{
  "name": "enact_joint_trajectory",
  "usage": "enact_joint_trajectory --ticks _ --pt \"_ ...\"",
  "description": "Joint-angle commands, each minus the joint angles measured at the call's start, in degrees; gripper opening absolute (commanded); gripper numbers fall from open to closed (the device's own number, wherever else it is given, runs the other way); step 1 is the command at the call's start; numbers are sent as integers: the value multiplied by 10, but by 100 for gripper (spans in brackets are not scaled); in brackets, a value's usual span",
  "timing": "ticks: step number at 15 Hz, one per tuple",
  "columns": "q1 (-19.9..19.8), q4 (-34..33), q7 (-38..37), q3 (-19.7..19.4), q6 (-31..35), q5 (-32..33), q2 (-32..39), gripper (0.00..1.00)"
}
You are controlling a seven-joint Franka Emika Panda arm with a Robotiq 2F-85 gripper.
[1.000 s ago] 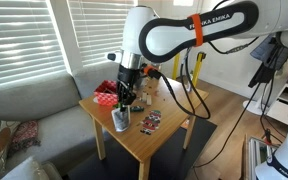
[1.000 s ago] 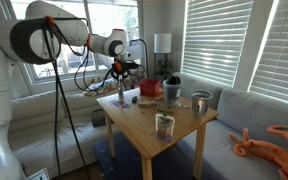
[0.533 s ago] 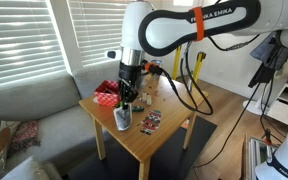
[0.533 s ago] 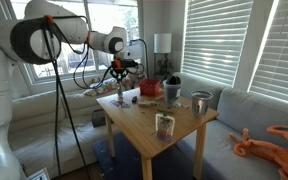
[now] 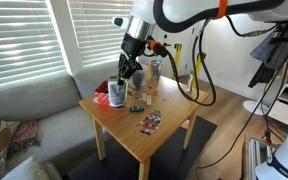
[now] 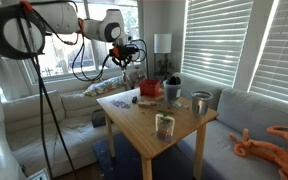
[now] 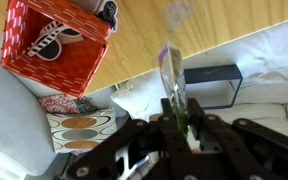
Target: Put the white pack on the left in the red basket.
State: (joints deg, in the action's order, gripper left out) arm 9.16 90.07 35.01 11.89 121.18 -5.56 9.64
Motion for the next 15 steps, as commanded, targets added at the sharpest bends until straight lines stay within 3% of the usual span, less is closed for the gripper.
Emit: enact_joint_trajectory --ticks 1,5,6,8,15 --pt "0 -3 -1 3 -2 1 6 21" --pt "0 -4 -1 3 -1 1 17 21" --pt "0 -4 -1 3 -1 1 17 5" --pt "0 -6 -10 2 5 2 16 5" --pt "-2 11 -183 -32 93 71 -26 5"
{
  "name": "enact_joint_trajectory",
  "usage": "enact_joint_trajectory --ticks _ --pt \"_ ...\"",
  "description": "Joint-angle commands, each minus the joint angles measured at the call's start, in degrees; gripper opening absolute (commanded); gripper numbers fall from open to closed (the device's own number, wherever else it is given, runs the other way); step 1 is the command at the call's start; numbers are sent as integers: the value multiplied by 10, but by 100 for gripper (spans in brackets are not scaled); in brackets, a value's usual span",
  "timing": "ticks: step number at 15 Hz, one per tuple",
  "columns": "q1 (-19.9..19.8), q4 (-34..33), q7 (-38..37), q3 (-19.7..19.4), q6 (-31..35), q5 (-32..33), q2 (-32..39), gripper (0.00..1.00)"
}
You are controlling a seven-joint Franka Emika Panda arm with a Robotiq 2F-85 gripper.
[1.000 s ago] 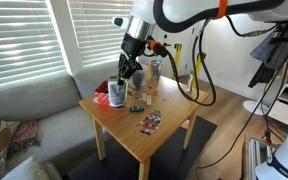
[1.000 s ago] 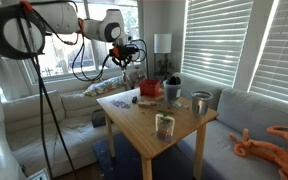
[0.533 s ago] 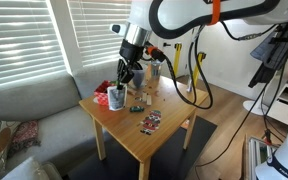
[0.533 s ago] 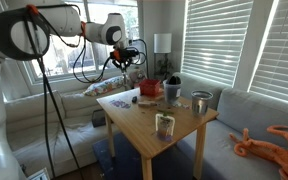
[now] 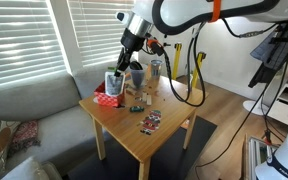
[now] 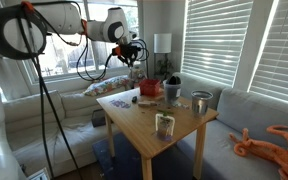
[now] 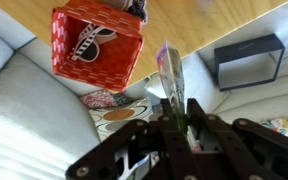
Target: Put the white pack on the left in the red basket.
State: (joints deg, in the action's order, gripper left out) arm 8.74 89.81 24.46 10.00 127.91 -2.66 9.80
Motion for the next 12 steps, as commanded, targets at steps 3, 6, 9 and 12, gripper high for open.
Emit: enact_joint_trajectory --ticks 3,6,9,12 --pt "-2 -3 -79 -12 10 54 -16 21" --pt "-1 -2 -96 -15 11 65 -18 5" --pt "4 -36 -164 -20 22 78 5 5" --pt "-1 -69 -213 -28 6 74 30 5"
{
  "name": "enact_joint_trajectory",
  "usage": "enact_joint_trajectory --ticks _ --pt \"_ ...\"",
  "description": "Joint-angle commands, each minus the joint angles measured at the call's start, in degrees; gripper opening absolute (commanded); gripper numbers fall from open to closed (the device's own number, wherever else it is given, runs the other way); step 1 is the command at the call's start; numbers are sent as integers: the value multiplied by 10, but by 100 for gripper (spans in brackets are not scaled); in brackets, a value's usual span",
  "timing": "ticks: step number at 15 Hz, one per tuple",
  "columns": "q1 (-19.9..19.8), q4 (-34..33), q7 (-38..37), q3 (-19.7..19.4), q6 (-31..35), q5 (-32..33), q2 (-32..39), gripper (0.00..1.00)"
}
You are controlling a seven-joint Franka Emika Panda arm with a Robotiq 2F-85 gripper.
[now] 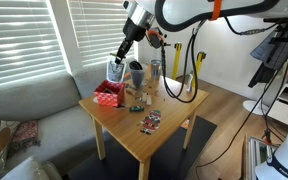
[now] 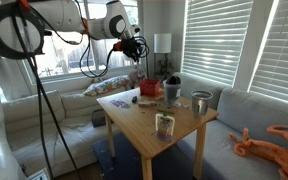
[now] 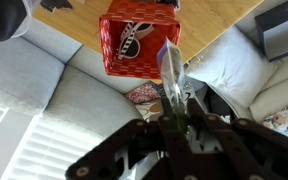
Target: Put the white pack on the left in the red basket.
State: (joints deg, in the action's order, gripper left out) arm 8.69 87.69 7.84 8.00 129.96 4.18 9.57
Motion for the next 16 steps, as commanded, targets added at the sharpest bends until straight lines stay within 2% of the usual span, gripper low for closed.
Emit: enact_joint_trajectory --ticks 1,5,11,16 --pt "-2 -59 -57 -12 -19 4 45 5" --pt "-10 -103 -61 -17 -14 -18 105 5" --pt "-10 -177 -45 -6 -46 -45 175 5" --pt "-3 -217 -46 1 -139 -58 210 5"
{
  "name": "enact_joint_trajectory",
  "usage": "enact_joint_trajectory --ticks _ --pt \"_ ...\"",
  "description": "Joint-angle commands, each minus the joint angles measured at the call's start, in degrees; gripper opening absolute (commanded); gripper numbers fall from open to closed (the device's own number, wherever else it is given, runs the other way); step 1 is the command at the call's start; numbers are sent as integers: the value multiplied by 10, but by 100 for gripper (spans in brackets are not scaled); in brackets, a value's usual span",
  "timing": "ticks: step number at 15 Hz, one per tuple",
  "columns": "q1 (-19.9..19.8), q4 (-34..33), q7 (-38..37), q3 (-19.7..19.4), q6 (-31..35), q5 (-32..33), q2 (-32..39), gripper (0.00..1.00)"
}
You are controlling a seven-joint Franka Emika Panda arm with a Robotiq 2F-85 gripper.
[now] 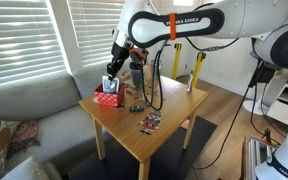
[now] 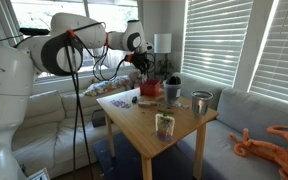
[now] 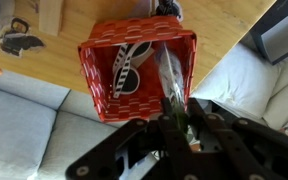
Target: Put the white pack on the left in the red basket.
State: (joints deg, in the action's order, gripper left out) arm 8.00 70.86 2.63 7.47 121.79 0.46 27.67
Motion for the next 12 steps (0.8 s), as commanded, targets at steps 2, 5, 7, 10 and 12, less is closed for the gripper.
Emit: enact_joint_trajectory --ticks 2,5,7,10,12 --pt "13 -65 -9 -3 -93 -6 37 48" --pt "25 -84 -23 -15 -112 20 26 67" --pt "27 -87 -11 -11 -92 37 5 82" --pt "31 -82 68 12 -70 39 -38 99" --pt "27 -90 50 7 -71 27 -21 91"
